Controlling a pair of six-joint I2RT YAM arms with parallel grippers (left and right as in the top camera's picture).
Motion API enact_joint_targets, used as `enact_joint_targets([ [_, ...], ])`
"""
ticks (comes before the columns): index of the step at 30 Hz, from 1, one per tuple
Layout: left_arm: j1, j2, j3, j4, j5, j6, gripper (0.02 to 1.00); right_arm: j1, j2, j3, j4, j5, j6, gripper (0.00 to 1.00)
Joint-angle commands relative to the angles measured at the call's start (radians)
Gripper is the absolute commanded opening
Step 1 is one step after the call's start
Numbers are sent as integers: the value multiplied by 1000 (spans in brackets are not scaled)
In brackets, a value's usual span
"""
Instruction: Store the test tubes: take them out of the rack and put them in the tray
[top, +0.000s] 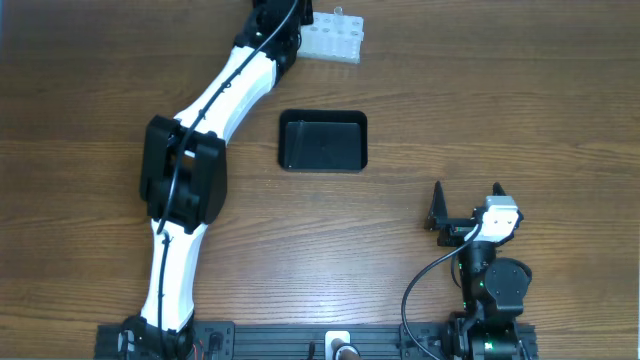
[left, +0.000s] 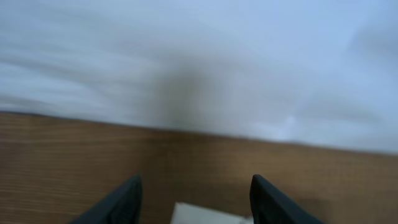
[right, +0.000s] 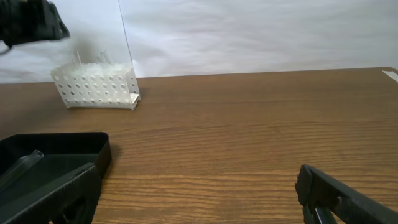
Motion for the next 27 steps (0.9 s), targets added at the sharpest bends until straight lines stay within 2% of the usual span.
enact_joint_targets([
  [1,-3,21,3,14,89,58,551,5,-6,-5,-2,2,2,991],
  [27,-8,95,3,109,114,81,564,5,-6,-5,-2,2,2,991],
])
